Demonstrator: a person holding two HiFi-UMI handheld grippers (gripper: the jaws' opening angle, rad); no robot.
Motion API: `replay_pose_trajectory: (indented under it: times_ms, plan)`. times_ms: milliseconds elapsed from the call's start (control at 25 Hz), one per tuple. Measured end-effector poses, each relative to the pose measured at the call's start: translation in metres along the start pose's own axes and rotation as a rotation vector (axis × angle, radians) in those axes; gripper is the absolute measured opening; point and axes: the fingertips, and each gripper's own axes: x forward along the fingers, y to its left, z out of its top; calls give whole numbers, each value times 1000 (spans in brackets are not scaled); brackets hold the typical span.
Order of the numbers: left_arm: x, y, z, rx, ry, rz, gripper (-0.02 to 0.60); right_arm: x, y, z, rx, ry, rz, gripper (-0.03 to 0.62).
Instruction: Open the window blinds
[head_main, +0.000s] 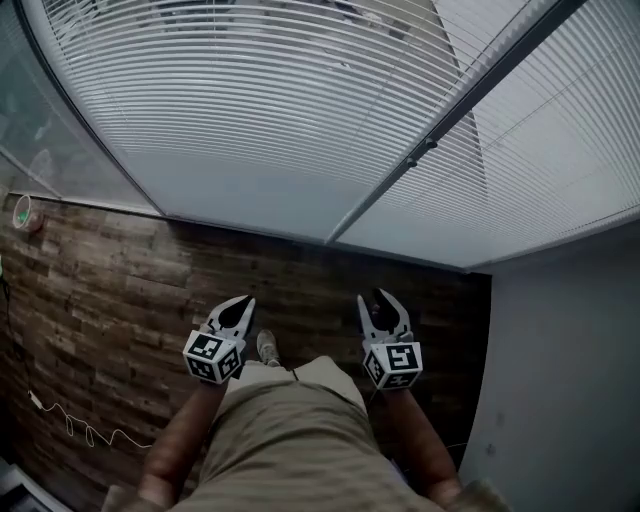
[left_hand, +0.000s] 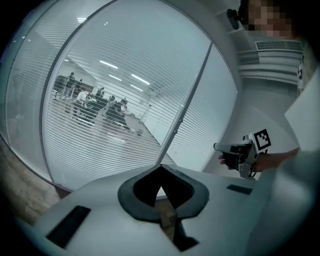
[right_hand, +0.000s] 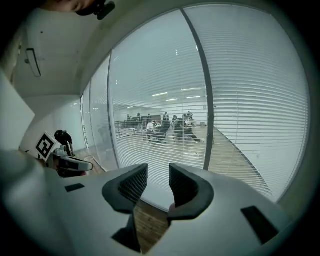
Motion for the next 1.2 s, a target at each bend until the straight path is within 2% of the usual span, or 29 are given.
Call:
replay_pose_trajectory:
  times_ms: [240,440,680,880,1200]
  plan:
    - [-2,-51,4,15,-6,-3,12,-44,-21,8,26,-30,6,140]
    - [9,-88,-17,30,6,3,12,-75,-46,-14,43,-35,8,138]
    - [3,-147,-18,48,-18,30,12,-131,-74,-11,46,-78,32,138]
    - [0,-194,-42,50,-26,46,12,-167,-97,-27,47,-87,48,138]
    - [-26,-258,-65,24,-37,100,12,-229,-117,-21,12,-115,84,138]
